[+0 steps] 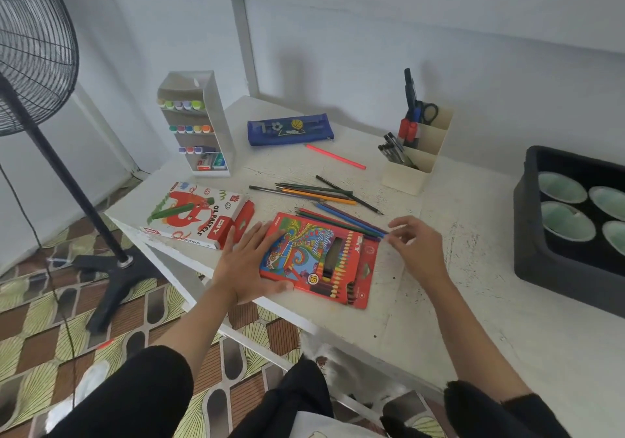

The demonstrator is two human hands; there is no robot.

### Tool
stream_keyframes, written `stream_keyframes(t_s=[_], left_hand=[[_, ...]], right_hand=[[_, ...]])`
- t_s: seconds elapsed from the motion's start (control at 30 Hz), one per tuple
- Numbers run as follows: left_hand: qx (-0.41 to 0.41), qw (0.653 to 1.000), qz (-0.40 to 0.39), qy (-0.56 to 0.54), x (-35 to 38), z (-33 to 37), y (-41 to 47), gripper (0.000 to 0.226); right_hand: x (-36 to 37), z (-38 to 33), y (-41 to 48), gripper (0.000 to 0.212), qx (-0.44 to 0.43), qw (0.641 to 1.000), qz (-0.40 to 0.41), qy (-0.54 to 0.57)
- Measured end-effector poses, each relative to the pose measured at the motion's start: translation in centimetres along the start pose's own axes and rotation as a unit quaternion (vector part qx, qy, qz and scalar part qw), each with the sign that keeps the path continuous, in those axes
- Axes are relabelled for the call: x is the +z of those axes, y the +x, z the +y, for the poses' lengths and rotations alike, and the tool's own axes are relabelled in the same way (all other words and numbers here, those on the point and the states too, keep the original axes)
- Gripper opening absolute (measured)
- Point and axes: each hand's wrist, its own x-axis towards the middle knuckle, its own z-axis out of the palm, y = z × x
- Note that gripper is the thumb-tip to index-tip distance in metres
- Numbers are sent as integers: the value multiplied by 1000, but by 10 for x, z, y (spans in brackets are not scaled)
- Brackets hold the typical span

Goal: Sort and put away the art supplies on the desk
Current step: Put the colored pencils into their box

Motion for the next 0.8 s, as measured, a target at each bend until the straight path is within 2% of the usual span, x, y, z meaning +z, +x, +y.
stream_keyframes(t_s=[0.23, 0.4, 0.63, 0.8], left_hand=[[-6, 1000, -5, -17, -2, 1, -1, 111], [-14, 1000, -20, -10, -3, 1, 0, 108], [-11, 1000, -18, -16, -1, 0, 0, 111], [-8, 1000, -11, -18, 0, 0, 1, 111]], right_hand=[[13, 9, 61, 4, 5, 985, 45, -168], [30, 4, 76, 20, 31, 958, -1, -285], [27, 8, 63, 11, 51, 953, 60, -294], [13, 19, 32, 8, 83, 958, 121, -248]])
